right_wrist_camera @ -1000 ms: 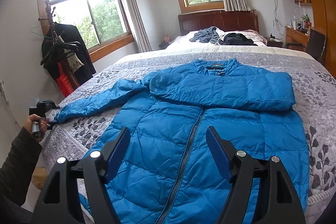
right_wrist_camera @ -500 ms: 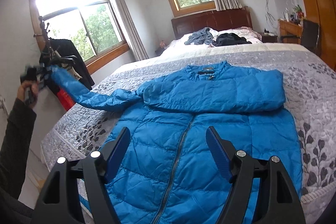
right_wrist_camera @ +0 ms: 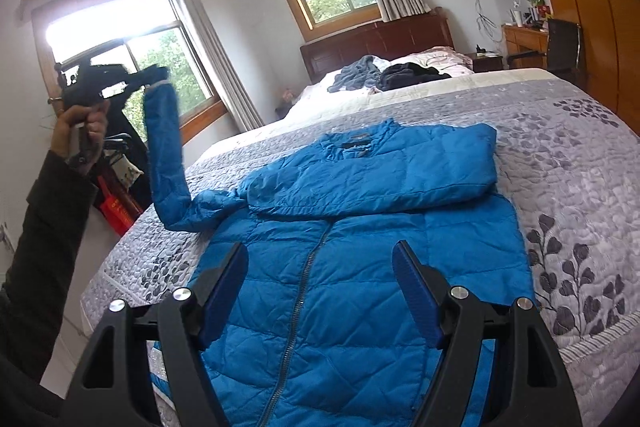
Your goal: Fold large clothes
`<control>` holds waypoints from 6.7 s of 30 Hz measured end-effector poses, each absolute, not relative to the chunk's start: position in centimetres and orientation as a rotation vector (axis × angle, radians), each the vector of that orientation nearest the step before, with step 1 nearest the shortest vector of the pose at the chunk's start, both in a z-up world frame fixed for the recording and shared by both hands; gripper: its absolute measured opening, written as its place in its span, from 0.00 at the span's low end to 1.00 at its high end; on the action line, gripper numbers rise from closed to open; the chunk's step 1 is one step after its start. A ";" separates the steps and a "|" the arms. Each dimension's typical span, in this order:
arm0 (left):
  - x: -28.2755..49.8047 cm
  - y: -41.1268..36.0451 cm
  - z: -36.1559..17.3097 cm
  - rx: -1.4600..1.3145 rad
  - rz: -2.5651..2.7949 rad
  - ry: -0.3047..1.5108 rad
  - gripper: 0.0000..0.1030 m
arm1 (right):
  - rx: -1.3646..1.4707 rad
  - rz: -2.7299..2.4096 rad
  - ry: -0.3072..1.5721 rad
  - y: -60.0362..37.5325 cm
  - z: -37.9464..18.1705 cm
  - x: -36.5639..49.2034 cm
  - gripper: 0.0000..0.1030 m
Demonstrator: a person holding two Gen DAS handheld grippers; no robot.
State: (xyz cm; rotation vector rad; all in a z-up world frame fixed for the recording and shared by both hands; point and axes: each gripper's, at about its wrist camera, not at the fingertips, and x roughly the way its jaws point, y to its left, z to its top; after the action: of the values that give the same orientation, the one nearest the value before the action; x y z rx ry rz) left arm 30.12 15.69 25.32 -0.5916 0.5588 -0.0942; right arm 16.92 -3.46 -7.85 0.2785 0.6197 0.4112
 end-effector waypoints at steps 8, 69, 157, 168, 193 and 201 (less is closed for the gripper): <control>36.0 8.3 15.5 -0.509 -0.206 0.757 0.06 | 0.314 0.373 0.629 -5.7 -7.9 17.6 0.74; 19.1 21.6 5.8 -0.810 -0.255 0.673 0.85 | 0.416 0.374 0.706 -1.7 -2.8 42.0 0.04; 15.7 19.1 -1.3 -0.659 -0.366 1.169 0.88 | 0.583 0.407 1.119 -19.6 -17.0 24.7 0.64; 8.5 16.9 -6.0 -0.837 -0.459 1.256 0.88 | 0.706 0.504 1.284 -18.1 -20.5 16.8 0.71; 6.3 12.9 -7.6 -0.871 -0.450 1.308 0.32 | 0.777 0.622 1.278 -16.3 -21.5 14.3 0.25; 5.6 14.2 -5.6 -0.932 -0.480 1.232 0.13 | 0.794 0.646 1.207 -16.6 -19.5 13.9 0.14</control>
State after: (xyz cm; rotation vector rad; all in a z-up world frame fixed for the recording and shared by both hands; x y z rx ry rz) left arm 5.62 14.18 -5.57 -0.9322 1.2322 -0.4796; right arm 13.94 -16.63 -19.46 0.7941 1.2068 0.6457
